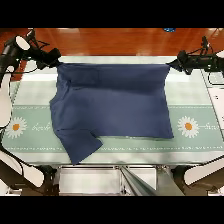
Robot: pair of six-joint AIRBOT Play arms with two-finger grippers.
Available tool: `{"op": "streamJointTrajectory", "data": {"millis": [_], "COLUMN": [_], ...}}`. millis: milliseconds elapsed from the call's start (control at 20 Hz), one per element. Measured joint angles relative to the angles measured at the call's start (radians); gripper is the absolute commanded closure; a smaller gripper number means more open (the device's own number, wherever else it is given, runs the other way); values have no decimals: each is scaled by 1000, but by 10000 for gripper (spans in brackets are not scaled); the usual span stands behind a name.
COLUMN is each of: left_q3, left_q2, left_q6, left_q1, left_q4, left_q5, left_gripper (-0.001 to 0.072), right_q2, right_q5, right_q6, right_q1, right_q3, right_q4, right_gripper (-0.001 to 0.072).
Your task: Fold the shirts.
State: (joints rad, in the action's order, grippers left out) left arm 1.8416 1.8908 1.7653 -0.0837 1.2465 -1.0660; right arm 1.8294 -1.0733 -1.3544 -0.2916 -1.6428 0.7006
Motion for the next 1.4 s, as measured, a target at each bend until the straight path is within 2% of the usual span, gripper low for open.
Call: {"op": "streamJointTrajectory", "data": {"millis": [450, 800, 850, 900, 950, 1200, 1400], "left_q3": [6, -78, -90, -98, -104, -110, -188], "left_q2": [5, 6, 7, 7, 8, -19, -167], "left_q6": [-163, -203, -204, -206, -206, -169, -134], "left_q1": [-6, -6, -6, -6, -6, -43, -138], "left_q4": [-13, -12, -12, -12, -11, 3, 34], "left_q5": [-419, -529, -528, -527, -527, -568, -591], "left_gripper": [691, 690, 653, 499, 203, 201, 202], "right_q2": [5, 6, 6, 6, 6, -24, -162], "right_q5": [-262, -321, -320, -316, -309, -324, -327], "right_q6": [-42, -49, -49, -49, -49, -74, -111], "right_q1": [-3, 25, 29, 34, 40, 39, -41], "right_q3": [-6, 39, 51, 63, 73, 83, 127], "right_q4": [223, 343, 353, 363, 370, 402, 439], "right_gripper": [684, 684, 675, 526, 305, 300, 300]}}
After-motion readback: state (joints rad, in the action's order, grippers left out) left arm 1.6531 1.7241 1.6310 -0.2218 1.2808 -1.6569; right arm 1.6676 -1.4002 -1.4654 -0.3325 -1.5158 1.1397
